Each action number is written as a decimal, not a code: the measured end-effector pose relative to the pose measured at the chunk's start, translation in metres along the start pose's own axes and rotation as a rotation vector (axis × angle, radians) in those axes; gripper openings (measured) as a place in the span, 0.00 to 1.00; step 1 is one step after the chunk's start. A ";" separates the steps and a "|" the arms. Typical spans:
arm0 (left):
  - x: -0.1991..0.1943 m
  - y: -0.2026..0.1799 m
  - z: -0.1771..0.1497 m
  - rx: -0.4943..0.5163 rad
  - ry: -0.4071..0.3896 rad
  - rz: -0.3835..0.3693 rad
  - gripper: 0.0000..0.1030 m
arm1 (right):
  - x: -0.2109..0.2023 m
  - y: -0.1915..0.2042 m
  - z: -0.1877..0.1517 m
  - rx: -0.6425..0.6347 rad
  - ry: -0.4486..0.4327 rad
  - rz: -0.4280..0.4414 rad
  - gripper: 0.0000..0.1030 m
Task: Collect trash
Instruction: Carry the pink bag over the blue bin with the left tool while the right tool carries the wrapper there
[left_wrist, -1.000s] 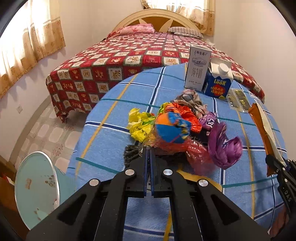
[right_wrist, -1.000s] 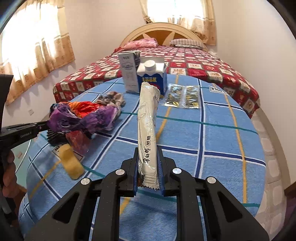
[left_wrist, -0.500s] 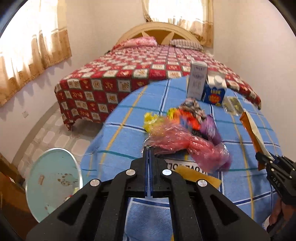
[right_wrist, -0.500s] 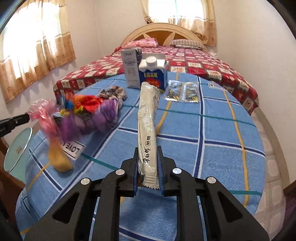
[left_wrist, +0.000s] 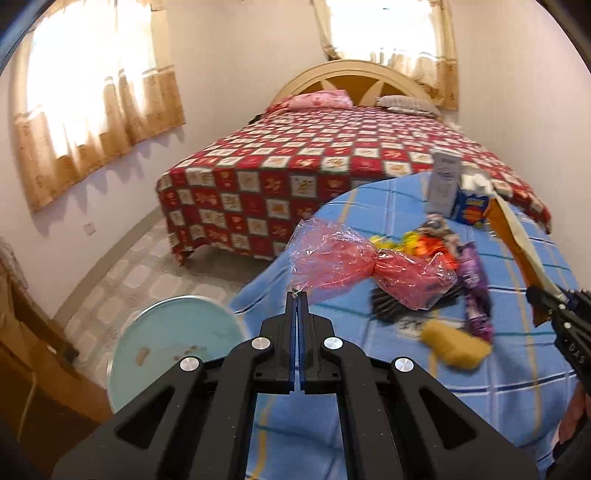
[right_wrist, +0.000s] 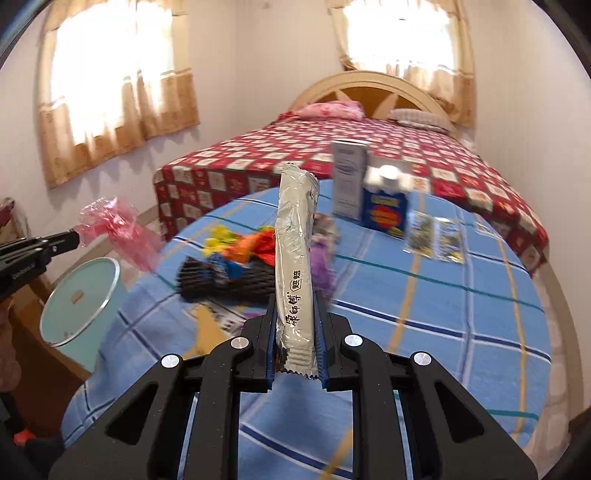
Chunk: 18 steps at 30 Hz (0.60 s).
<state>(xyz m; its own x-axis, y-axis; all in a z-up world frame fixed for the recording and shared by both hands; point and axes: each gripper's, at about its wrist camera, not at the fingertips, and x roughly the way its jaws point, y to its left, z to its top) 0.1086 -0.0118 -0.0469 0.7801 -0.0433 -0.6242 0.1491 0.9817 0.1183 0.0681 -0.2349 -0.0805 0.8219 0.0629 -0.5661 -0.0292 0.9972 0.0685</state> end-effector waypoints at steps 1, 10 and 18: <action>0.000 0.006 -0.002 -0.004 0.003 0.011 0.00 | 0.001 0.004 0.002 -0.008 0.000 0.007 0.17; 0.003 0.065 -0.023 -0.051 0.036 0.100 0.00 | 0.028 0.074 0.012 -0.126 0.011 0.103 0.17; 0.007 0.104 -0.042 -0.075 0.066 0.172 0.00 | 0.047 0.125 0.022 -0.204 0.017 0.170 0.17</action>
<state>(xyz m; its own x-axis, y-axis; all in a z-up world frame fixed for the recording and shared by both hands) 0.1039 0.0974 -0.0719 0.7484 0.1360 -0.6492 -0.0303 0.9847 0.1714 0.1153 -0.1080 -0.0805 0.7854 0.2295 -0.5748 -0.2817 0.9595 -0.0019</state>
